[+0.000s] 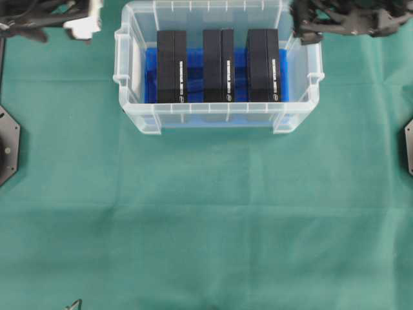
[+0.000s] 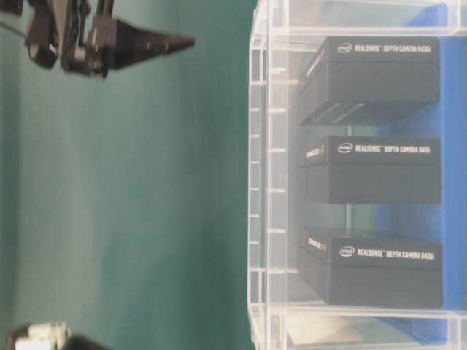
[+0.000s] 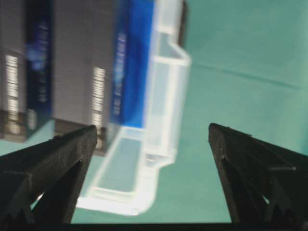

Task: Take the box out of the case with both arms.
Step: 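Move both open grippers over the left and right black boxes, then lower both grippers into the bin around the outer boxes and close, then lift the left and right boxes straight up out of the bin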

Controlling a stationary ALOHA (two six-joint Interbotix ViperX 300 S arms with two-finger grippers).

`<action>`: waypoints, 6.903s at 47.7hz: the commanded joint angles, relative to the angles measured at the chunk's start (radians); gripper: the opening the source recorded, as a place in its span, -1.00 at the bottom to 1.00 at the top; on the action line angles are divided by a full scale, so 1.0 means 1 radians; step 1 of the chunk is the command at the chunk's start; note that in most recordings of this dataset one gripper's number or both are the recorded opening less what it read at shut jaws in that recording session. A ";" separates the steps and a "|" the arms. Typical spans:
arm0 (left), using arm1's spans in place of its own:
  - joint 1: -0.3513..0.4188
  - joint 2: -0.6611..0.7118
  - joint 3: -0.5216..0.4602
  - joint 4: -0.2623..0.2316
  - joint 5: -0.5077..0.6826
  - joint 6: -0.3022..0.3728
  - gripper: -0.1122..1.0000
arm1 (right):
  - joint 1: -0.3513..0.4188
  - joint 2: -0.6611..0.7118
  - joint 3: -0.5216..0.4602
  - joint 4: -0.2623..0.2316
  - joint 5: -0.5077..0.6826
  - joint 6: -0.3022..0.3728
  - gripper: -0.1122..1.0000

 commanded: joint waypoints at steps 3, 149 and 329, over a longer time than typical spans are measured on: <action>-0.031 0.074 -0.109 0.011 0.002 -0.014 0.84 | 0.006 0.026 -0.069 0.000 -0.008 0.002 0.92; -0.086 0.368 -0.279 0.044 -0.155 -0.026 0.84 | 0.028 0.235 -0.235 0.020 -0.018 -0.071 0.92; -0.077 0.388 -0.084 0.057 -0.371 -0.063 0.34 | 0.031 0.284 -0.089 0.018 -0.153 0.095 0.37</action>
